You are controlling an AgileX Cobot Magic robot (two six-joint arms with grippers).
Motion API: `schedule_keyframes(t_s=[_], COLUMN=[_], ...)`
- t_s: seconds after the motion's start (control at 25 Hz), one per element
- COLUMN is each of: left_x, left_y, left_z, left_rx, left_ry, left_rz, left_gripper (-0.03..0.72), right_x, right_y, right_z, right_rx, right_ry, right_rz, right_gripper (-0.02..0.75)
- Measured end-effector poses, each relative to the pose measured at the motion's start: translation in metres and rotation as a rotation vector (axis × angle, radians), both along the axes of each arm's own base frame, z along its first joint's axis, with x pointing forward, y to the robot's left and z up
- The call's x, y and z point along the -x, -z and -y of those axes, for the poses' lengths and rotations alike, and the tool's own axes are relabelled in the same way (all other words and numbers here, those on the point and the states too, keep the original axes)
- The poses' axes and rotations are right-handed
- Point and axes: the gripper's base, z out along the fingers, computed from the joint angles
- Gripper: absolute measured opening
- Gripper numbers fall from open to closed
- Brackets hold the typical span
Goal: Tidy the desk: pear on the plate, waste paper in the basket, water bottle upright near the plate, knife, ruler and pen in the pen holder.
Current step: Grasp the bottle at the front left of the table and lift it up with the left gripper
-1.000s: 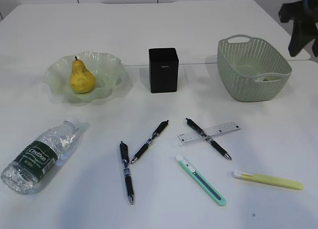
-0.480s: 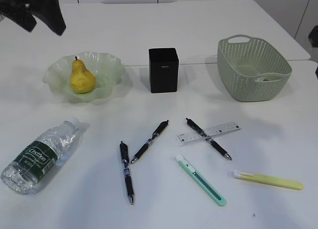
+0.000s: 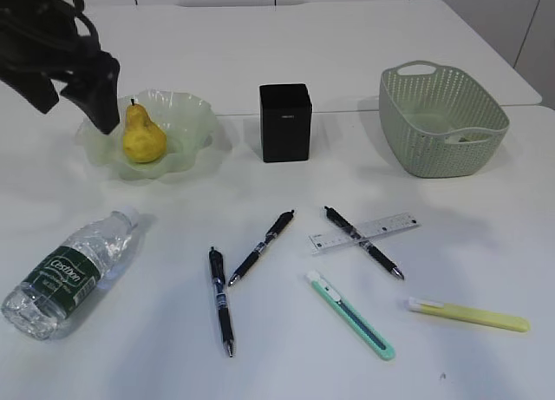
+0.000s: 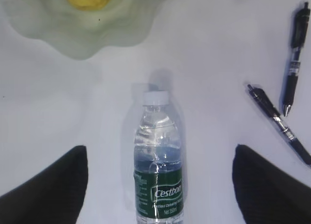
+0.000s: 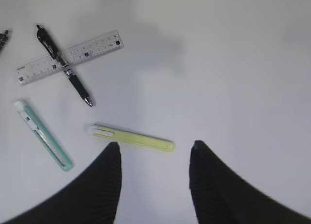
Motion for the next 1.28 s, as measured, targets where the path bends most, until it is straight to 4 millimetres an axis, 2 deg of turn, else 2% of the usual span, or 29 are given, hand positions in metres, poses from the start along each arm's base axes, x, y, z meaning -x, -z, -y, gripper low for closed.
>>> schedule_keyframes(t_s=[0.24, 0.68, 1.0, 1.16, 1.28], left_x=[-0.004, -0.019, -0.017, -0.012, -0.013], left_y=[0.041, 0.089, 0.103, 0.116, 0.116], left_z=[0.001, 0.006, 0.005, -0.001, -0.006], left_rx=[-0.039, -0.067, -0.086, -0.113, -0.117], left_ry=[0.000, -0.001, -0.001, -0.006, -0.015], left_rz=[-0.115, -0.227, -0.261, -0.303, -0.304], left_gripper=[0.674, 0.661, 0.658, 0.657, 0.657], right_x=[0.000, 0.000, 0.000, 0.000, 0.000], right_y=[0.000, 0.000, 0.000, 0.000, 0.000], right_z=[-0.002, -0.004, -0.004, -0.004, -0.005], right_rx=[-0.026, -0.047, -0.049, -0.049, -0.051], right_ry=[-0.001, -0.002, -0.004, -0.009, -0.012], right_rz=[-0.001, -0.002, -0.002, -0.002, -0.002], right_gripper=[0.373, 0.374, 0.373, 0.373, 0.373])
